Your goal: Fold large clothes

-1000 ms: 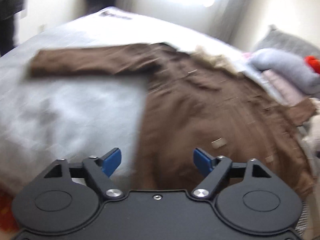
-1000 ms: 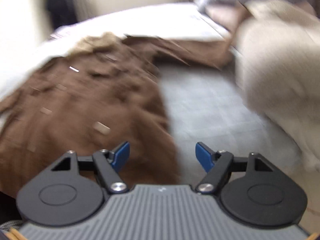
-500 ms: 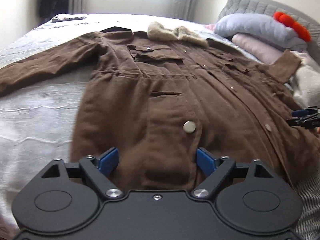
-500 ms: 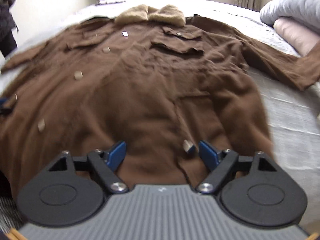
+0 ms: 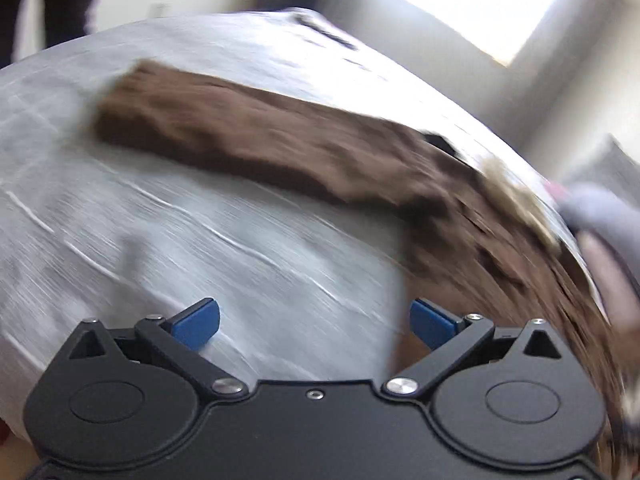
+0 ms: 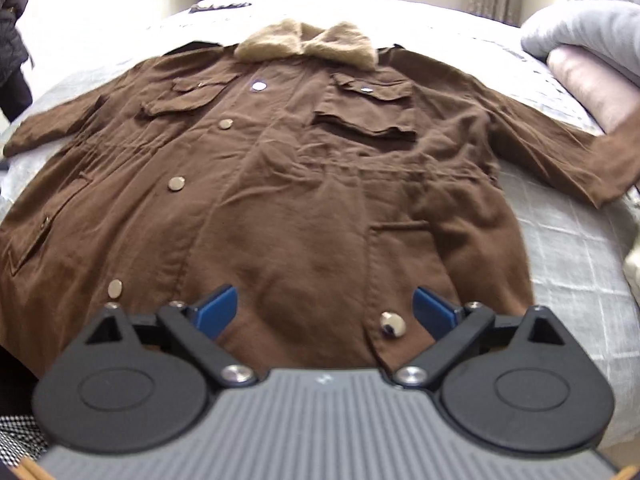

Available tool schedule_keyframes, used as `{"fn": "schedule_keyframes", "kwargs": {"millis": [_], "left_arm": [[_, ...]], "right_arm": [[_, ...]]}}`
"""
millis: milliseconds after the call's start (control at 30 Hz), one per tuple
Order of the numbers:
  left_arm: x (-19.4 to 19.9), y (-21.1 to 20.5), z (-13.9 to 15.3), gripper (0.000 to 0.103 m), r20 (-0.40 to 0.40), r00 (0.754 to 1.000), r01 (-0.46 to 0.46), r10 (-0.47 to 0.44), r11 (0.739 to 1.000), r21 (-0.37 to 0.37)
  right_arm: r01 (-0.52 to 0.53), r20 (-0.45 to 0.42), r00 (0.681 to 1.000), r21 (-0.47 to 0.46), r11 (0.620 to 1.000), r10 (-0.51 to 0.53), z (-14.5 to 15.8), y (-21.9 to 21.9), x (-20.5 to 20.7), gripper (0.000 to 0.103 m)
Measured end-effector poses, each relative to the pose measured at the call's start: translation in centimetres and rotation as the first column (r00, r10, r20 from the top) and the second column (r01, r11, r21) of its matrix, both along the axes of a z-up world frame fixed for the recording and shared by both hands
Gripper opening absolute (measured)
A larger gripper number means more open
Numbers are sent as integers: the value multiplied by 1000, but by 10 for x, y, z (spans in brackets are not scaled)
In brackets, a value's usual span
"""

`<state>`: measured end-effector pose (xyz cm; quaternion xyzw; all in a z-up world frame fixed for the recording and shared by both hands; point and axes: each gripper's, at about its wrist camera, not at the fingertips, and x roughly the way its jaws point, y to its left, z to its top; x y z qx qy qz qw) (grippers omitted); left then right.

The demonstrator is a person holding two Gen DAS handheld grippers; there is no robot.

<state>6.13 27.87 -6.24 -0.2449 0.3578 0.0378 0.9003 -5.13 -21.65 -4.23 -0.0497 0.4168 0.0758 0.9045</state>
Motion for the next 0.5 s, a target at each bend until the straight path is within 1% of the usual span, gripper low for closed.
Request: {"fn": "schedule_keyframes", "kwargs": {"millis": [100, 200, 300, 400, 433, 500], "left_arm": [[24, 25, -6, 102, 11, 994, -111, 111, 994, -4], [47, 46, -14, 100, 25, 980, -196, 196, 981, -11], [64, 58, -18, 100, 57, 962, -266, 266, 964, -11], [80, 66, -20, 98, 83, 938, -335, 336, 942, -30], [84, 68, -21, 95, 93, 928, -360, 361, 932, -32], [92, 69, -22, 81, 113, 905, -412, 411, 911, -13]], "right_arm": [[-1, -12, 1000, -28, 1000, 1, -3, 10, 9, 96], [3, -21, 1000, -43, 999, -4, -6, 15, 16, 96], [1, -28, 1000, -55, 998, -3, -8, 17, 20, 96], [7, -33, 999, -60, 998, -9, -9, 16, 22, 96], [11, -34, 999, -59, 998, -13, -9, 16, 23, 96], [20, -32, 999, -58, 998, -22, -9, 14, 26, 96]]}}
